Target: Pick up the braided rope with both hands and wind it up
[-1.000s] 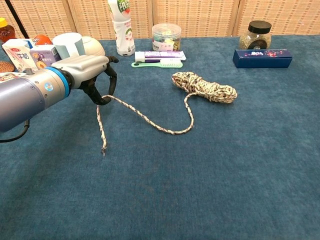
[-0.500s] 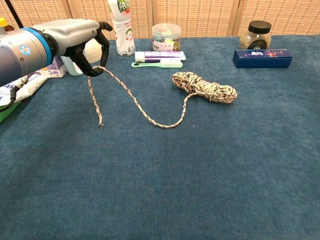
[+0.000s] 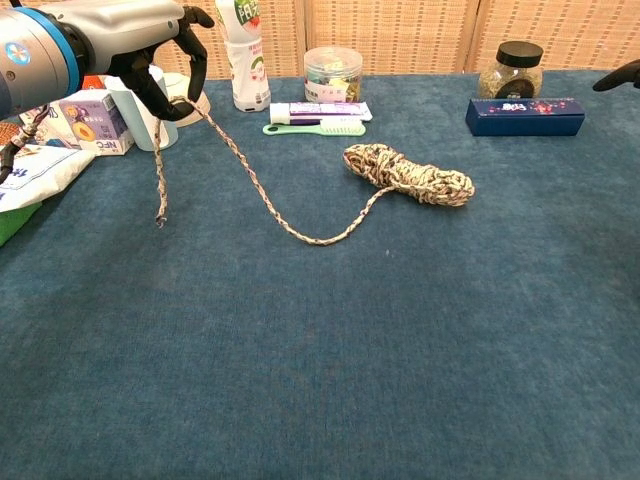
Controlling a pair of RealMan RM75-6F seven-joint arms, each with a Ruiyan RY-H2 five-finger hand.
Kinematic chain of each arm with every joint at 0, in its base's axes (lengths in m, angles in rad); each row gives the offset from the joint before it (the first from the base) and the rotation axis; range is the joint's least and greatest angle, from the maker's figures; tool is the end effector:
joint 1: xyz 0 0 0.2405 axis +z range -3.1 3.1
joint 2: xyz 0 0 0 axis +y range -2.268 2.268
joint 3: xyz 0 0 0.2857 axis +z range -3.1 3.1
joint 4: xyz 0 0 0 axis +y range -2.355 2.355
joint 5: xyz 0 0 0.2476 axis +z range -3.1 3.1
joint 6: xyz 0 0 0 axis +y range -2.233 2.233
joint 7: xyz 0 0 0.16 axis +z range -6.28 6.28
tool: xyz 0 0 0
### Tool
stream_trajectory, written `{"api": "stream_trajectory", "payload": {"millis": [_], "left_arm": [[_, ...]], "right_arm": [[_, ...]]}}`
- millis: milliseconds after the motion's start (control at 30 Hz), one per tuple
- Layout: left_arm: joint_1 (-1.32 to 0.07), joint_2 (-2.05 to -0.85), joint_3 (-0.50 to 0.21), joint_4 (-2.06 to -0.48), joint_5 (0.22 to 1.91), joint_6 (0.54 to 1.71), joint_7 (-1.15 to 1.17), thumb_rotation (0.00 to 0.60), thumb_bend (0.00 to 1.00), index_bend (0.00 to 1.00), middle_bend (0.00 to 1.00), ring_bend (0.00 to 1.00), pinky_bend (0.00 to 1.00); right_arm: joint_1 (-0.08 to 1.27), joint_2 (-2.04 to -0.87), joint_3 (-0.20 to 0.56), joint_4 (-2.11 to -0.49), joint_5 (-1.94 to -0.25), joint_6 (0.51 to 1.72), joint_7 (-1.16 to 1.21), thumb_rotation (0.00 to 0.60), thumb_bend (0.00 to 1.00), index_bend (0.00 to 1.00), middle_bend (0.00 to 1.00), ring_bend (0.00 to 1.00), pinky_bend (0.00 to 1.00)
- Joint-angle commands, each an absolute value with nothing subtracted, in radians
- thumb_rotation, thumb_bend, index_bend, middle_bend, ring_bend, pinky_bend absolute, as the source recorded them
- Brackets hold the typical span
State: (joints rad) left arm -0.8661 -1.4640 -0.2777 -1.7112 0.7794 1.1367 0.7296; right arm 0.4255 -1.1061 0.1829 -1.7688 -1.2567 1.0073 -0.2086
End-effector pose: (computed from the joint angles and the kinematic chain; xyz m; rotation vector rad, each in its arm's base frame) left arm -0.0983 0.4052 -0.0070 -1.7314 -0.8143 -0.8671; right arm -0.2601 -0.3236 0.0842 1.6969 -1.0030 0.8259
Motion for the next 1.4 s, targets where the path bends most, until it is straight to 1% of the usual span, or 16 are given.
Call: {"api": "stream_trajectory", "payload": {"millis": [33, 133, 200, 567, 767, 900, 1033, 1200, 1267, 1400], "left_arm": [[-0.866, -1.458, -0.276, -1.712, 0.774, 1.133, 0.721, 0.6, 0.4, 0.61, 0.0, 0.0, 0.0], [-0.866, -1.447, -0.279, -1.705, 0.767, 1.126, 0.703, 0.6, 0.4, 0.61, 0.0, 0.0, 0.0], [-0.867, -1.441, -0.278, -1.706, 0.768, 1.124, 0.695, 0.6, 0.4, 0.61, 0.0, 0.0, 0.0], [-0.863, -1.394, -0.286, -1.723, 0.761, 1.116, 0.639, 0.6, 0.4, 0.61, 0.0, 0.0, 0.0], [-0.863, -1.368, -0.288, -1.734, 0.763, 1.118, 0.622, 0.6, 0.4, 0.61, 0.0, 0.0, 0.0], [-0.86, -1.352, -0.286, -1.736, 0.769, 1.119, 0.605, 0.6, 0.4, 0.61, 0.0, 0.0, 0.0], [-0.856, -1.343, -0.284, -1.738, 0.772, 1.117, 0.587, 0.6, 0.4, 0.61, 0.0, 0.0, 0.0], [-0.849, -1.334, -0.28, -1.745, 0.783, 1.116, 0.561, 0.6, 0.4, 0.61, 0.0, 0.0, 0.0], [-0.848, -1.332, -0.279, -1.746, 0.785, 1.115, 0.555, 0.6, 0.4, 0.61, 0.0, 0.0, 0.0], [-0.846, -1.328, -0.276, -1.744, 0.793, 1.113, 0.544, 0.6, 0.4, 0.61, 0.0, 0.0, 0.0]], "right_arm": [[0.457, -1.117, 0.197, -1.779, -1.206, 0.964, -0.222, 0.6, 0.0, 0.0, 0.0, 0.0, 0.0], [0.524, -1.159, 0.232, -1.761, -1.108, 0.887, -0.204, 0.6, 0.0, 0.0, 0.0, 0.0, 0.0], [0.558, -1.192, 0.25, -1.741, -1.047, 0.877, -0.223, 0.6, 0.0, 0.0, 0.0, 0.0, 0.0], [0.701, -1.395, 0.317, -1.613, -0.77, 0.958, -0.354, 0.6, 0.0, 0.0, 0.0, 0.0, 0.0], [0.754, -1.464, 0.334, -1.638, -0.63, 1.045, -0.449, 0.6, 0.0, 0.01, 0.0, 0.0, 0.0], [0.775, -1.514, 0.319, -1.666, -0.615, 1.128, -0.513, 0.6, 0.0, 0.04, 0.0, 0.0, 0.0], [0.792, -1.576, 0.306, -1.617, -0.619, 1.173, -0.543, 0.6, 0.0, 0.08, 0.01, 0.0, 0.0], [0.804, -1.668, 0.289, -1.506, -0.613, 1.192, -0.564, 0.6, 0.0, 0.12, 0.09, 0.02, 0.0], [0.805, -1.684, 0.287, -1.488, -0.608, 1.193, -0.569, 0.6, 0.0, 0.14, 0.11, 0.04, 0.02], [0.809, -1.719, 0.289, -1.454, -0.609, 1.201, -0.577, 0.6, 0.0, 0.17, 0.15, 0.08, 0.11]]}}
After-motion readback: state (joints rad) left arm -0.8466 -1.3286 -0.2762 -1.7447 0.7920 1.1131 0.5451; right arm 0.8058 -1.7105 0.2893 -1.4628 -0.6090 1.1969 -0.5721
